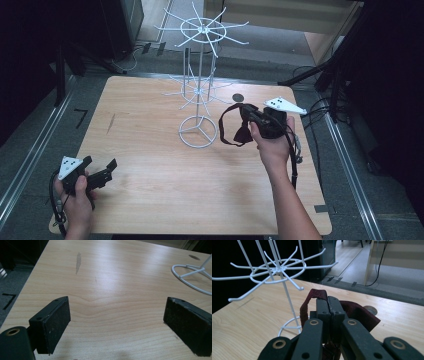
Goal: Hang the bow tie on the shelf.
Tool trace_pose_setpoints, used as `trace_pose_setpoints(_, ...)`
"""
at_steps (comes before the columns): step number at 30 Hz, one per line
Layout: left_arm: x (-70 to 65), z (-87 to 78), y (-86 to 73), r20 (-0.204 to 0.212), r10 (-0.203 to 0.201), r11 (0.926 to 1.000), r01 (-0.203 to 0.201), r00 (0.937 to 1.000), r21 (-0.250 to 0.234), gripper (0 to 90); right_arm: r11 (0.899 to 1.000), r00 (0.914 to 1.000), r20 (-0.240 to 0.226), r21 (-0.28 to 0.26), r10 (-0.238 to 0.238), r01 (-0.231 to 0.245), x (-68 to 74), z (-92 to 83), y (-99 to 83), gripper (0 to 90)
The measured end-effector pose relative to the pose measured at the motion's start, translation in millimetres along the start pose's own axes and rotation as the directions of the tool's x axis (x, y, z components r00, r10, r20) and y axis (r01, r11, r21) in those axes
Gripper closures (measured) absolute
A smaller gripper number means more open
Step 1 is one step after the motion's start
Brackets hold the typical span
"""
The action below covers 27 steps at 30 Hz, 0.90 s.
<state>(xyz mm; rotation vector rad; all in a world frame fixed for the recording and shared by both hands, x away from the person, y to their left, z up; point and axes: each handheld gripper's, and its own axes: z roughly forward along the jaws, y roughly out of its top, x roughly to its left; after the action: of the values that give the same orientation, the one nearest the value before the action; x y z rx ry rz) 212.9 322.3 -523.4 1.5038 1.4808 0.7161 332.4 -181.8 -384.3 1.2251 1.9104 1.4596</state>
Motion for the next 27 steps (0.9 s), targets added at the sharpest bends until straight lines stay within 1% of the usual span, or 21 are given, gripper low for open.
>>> trace_pose_setpoints(5,-0.1,0.2,0.1,0.001,0.0,1.0,0.0,1.0,0.002,7.9,1.0,0.9997,-0.005,-0.017,-0.024,0.024,4.8,-2.4,6.2,90.0)
trace_pose_setpoints(9,0.3,0.4,0.2,0.003,0.0,1.0,0.0,1.0,0.004,7.8,0.999,0.9994,-0.011,-0.026,-0.032,0.032,7.8,-3.0,11.1,90.0)
trace_pose_setpoints(13,0.8,0.4,0.2,0.006,0.0,1.0,0.0,1.0,0.005,7.9,0.999,0.9993,-0.015,-0.042,-0.034,0.033,9.6,-3.7,15.6,90.0)
trace_pose_setpoints(19,0.7,0.9,0.4,0.007,-0.009,0.9999,0.009,0.9999,0.006,7.9,0.998,0.9991,-0.02,-0.057,-0.038,0.037,11.5,-6.3,21.2,90.0)
trace_pose_setpoints(21,0.8,1.0,0.4,0.006,-0.009,0.9999,0.009,0.9999,0.007,7.8,0.998,0.9989,-0.021,-0.053,-0.042,0.041,12.5,-6.5,22.7,90.0)
trace_pose_setpoints(27,0.9,0.9,0.4,0.006,-0.011,0.9999,0.011,0.9999,0.006,7.8,0.996,0.9984,-0.031,-0.074,-0.048,0.046,15.3,-9.4,27.9,90.0)
